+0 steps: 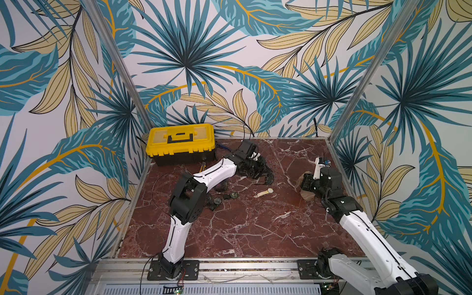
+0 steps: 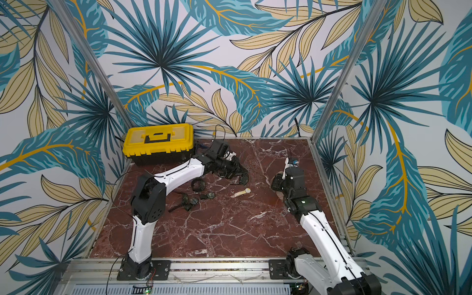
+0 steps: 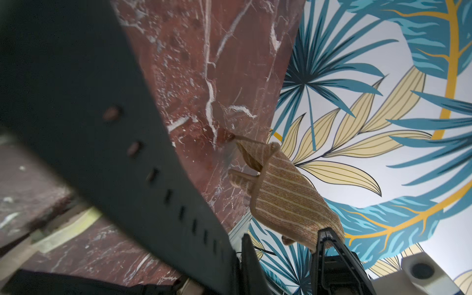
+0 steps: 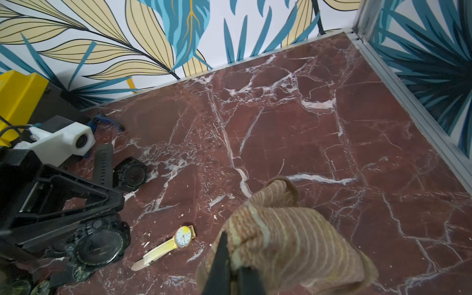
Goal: Wipe the watch dial
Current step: Place the watch at the center of the board.
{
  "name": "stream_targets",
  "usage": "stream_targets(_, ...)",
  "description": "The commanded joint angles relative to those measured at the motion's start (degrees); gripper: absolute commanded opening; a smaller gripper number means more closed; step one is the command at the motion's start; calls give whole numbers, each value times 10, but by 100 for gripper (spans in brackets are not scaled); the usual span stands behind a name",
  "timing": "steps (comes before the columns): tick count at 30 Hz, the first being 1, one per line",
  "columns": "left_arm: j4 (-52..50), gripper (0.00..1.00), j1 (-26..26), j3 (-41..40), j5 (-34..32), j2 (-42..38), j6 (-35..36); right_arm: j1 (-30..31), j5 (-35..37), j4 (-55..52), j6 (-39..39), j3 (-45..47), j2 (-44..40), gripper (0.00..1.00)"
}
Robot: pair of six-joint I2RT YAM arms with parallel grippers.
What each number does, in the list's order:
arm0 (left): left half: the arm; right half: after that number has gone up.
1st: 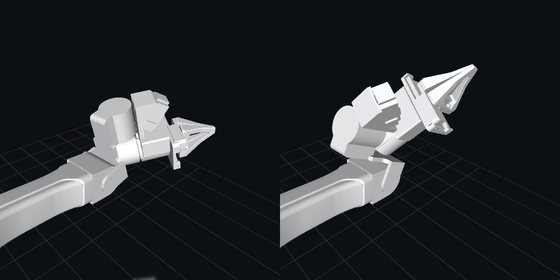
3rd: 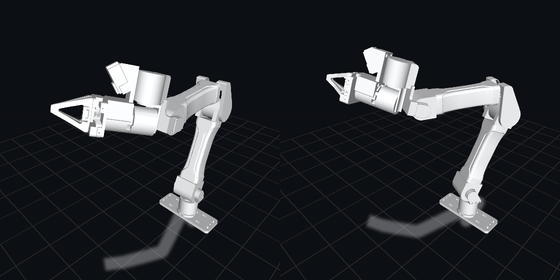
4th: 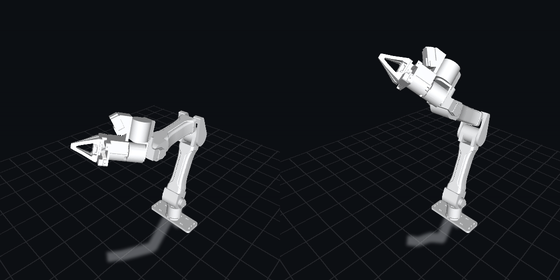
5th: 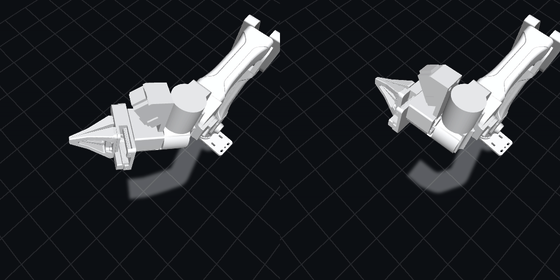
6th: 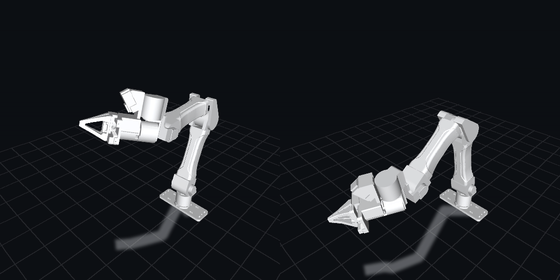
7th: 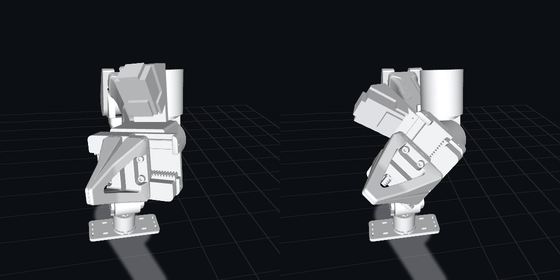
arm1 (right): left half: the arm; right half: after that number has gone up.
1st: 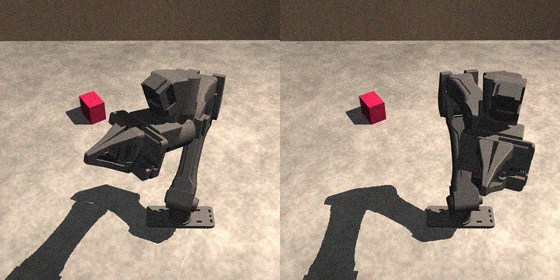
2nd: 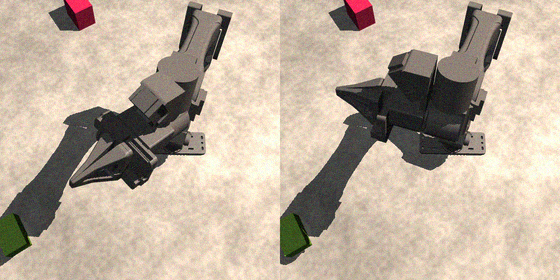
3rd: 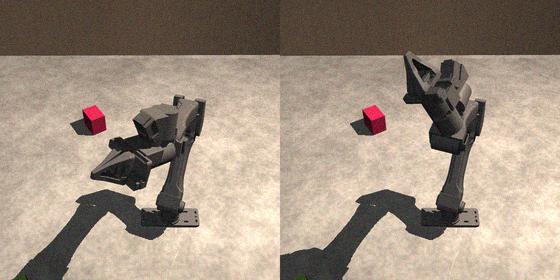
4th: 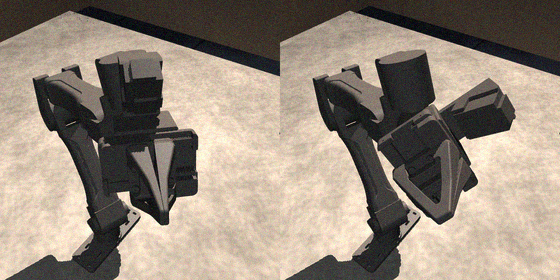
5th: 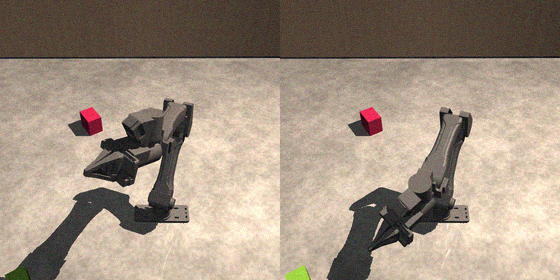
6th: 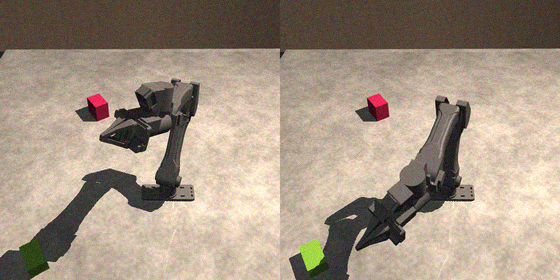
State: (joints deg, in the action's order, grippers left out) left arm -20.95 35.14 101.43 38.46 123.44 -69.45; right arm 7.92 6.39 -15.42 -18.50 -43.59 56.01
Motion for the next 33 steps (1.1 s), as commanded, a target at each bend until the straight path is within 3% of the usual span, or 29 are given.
stream_targets(1, -27, 0, -9, 59, -12, 33, 0, -9, -8, -2, -2, 9, 12, 0)
stream_targets(7, -72, 0, -13, 163, -39, 123, -7, -21, -19, 7, 7, 4, 47, 0)
stream_targets(20, -81, 0, -18, 270, -87, 246, -51, -28, -29, -10, 35, -31, 102, 0)
stream_targets(28, -111, 37, -18, 280, -103, 248, -39, -28, -41, -13, 28, -34, 111, 0)
stream_targets(33, -124, 47, -15, 281, -117, 241, -32, -28, -45, -26, 23, -38, 95, 0)
